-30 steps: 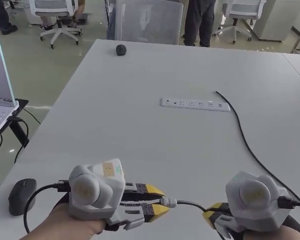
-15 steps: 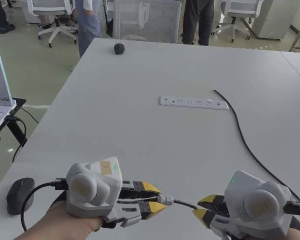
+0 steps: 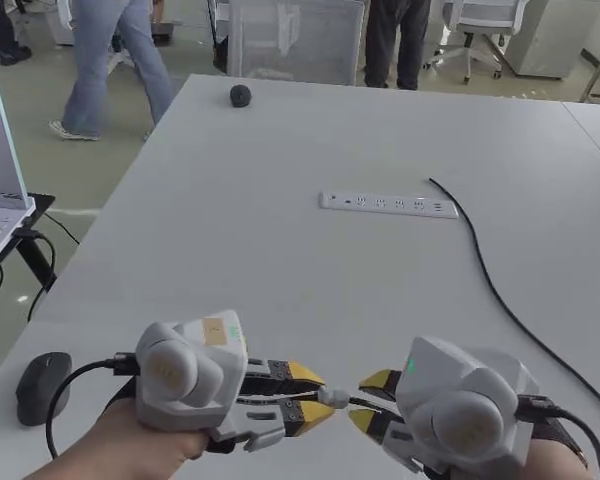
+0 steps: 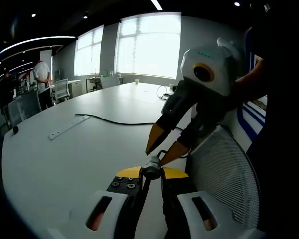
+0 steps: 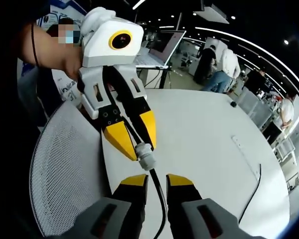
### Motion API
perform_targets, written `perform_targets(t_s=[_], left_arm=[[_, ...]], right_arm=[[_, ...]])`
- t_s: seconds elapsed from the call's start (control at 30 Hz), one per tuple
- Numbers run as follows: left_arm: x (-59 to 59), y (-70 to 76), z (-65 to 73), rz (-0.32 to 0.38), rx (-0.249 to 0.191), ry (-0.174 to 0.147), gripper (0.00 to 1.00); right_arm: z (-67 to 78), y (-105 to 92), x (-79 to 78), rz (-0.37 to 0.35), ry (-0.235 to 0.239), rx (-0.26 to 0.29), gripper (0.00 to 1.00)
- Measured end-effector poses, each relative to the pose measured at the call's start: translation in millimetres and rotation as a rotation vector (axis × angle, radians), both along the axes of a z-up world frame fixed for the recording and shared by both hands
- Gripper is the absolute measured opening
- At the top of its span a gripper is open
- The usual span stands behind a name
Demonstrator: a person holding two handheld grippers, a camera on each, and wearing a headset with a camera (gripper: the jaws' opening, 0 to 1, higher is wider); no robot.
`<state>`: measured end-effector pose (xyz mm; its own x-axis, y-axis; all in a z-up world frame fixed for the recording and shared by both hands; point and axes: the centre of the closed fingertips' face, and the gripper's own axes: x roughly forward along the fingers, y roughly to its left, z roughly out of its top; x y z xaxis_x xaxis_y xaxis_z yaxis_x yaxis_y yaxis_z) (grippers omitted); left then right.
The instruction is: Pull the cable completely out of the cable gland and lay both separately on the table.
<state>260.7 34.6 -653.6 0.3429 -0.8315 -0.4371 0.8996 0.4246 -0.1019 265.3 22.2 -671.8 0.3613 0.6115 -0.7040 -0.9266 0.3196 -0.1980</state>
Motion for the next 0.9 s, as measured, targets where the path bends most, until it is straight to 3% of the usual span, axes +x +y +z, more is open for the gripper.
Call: perform_targets(t_s=[0.43,0.9], left_arm=[[2.8,0.1,1.5,0.005,-0.009,0.000,0.15],[7.7,-0.4,7.5,0.012,-0.019,-0.012,0.15]], right_arm=[[1.1,2.5,0.1,0.032,-0.026,-0.009,0.00],[-4.9,-20.0,11.0,-0.095,0.061,0.025,0.00]])
